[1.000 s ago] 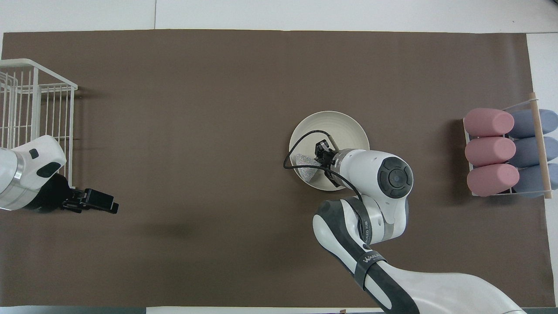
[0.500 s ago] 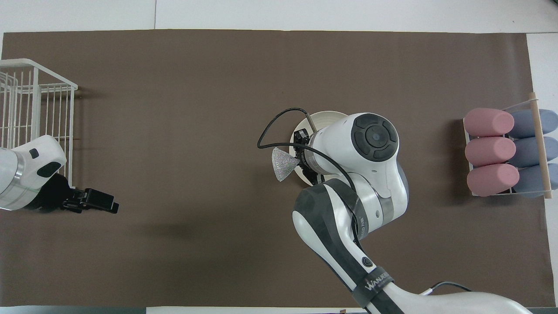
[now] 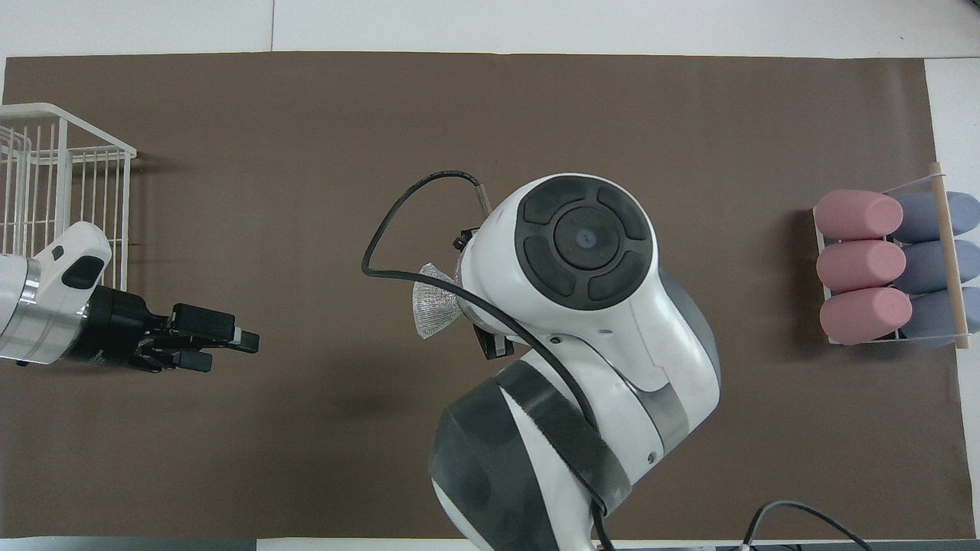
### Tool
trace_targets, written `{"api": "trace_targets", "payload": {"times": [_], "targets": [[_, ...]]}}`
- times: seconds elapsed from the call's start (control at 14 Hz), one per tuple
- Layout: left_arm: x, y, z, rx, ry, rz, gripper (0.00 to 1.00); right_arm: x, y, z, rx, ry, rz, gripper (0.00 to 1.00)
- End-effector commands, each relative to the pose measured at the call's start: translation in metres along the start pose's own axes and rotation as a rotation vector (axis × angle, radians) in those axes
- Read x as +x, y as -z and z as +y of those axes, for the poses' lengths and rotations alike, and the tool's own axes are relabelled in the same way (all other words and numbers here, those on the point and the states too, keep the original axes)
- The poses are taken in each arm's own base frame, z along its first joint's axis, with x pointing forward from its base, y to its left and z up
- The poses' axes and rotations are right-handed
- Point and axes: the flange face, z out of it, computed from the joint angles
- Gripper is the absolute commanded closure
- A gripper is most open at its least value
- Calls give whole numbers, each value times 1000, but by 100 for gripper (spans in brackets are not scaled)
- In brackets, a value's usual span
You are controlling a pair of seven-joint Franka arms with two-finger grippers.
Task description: Wipe plate with sponge
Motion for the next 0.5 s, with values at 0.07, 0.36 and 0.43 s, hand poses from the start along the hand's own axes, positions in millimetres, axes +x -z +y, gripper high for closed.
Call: {"api": "trace_targets", "payload": {"times": [0.07,0.36,0.43], "targets": [[-1,-6,3,-309,78,-25,0,-37,6,19,24,-42,57,100],[7,-25,12,-547,120,-61,0,-41,6,22,28,-50,54,100],[7,-34,19,-556,93,-76,0,-41,6,21,29,-50,53,100]]}}
